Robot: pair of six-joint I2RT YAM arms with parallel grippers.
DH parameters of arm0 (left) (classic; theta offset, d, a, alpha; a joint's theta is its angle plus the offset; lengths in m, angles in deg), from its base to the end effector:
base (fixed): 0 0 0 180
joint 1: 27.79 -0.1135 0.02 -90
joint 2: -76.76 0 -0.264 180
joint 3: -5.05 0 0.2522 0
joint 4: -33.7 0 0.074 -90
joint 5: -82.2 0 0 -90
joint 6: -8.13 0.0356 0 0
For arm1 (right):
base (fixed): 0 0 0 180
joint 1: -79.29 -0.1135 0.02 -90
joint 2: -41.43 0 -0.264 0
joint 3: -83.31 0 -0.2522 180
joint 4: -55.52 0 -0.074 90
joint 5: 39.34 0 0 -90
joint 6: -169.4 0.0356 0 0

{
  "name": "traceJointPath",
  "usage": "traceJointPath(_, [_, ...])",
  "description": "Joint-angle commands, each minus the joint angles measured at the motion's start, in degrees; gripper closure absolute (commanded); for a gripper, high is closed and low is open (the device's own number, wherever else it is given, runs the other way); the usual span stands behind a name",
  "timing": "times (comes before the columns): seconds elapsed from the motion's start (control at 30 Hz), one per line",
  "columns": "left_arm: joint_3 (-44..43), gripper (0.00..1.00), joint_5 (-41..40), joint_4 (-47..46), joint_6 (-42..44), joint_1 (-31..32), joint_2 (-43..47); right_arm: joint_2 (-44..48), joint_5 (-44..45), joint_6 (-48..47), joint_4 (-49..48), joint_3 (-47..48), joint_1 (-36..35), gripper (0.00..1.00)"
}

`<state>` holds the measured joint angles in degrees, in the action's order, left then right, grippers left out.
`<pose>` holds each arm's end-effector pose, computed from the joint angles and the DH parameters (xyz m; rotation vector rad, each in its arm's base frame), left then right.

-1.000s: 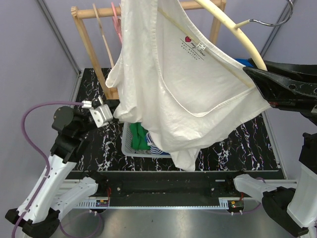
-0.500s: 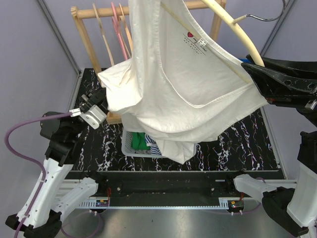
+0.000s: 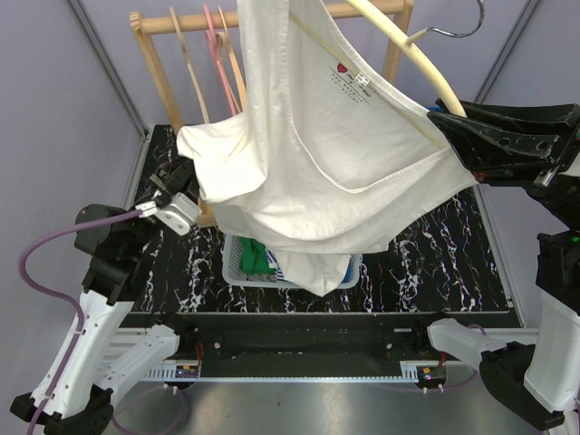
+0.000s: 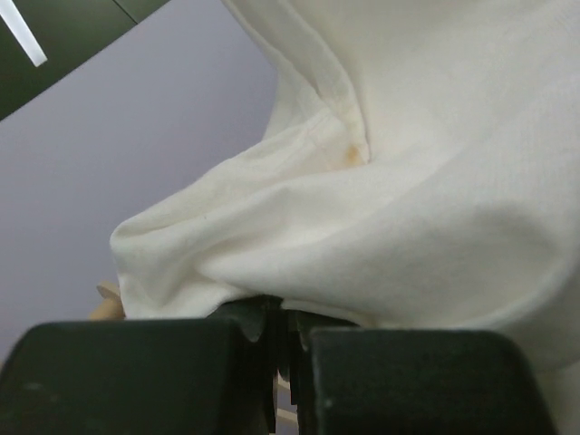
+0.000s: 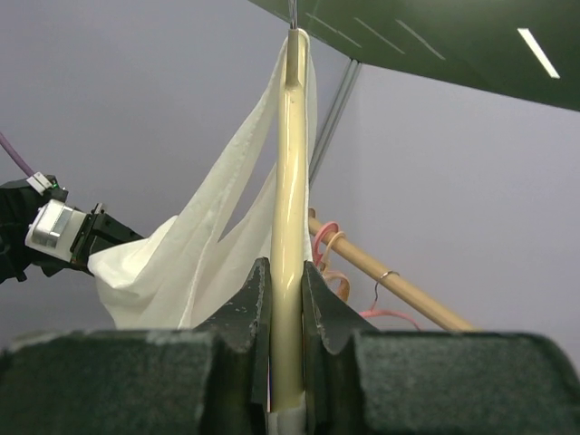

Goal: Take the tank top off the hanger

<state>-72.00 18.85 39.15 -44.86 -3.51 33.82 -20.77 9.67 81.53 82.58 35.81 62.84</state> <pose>0.1105 -0.0674 0.4855 0.8938 0.6880 -0.0508 0.0465 0.0381 0.6536 -0.7759 0.6985 0.5862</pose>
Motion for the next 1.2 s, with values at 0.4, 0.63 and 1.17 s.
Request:
traceJointPath(0.4, [20.5, 0.88, 10.6, 15.4, -7.8, 2.7, 3.1, 9.6, -4.8, 5.2, -2.9, -28.1, 0.0, 1.00])
traceJointPath(0.63, [20.5, 0.01, 9.2, 18.2, -5.5, 3.5, 2.5, 10.2, -15.4, 4.6, 4.1, -33.9, 0.0, 1.00])
traceJointPath(1.17, [-8.6, 0.01, 16.8, 30.0, -3.2, 3.6, 5.0, 12.2, -16.0, -3.9, 15.2, -38.1, 0.0, 1.00])
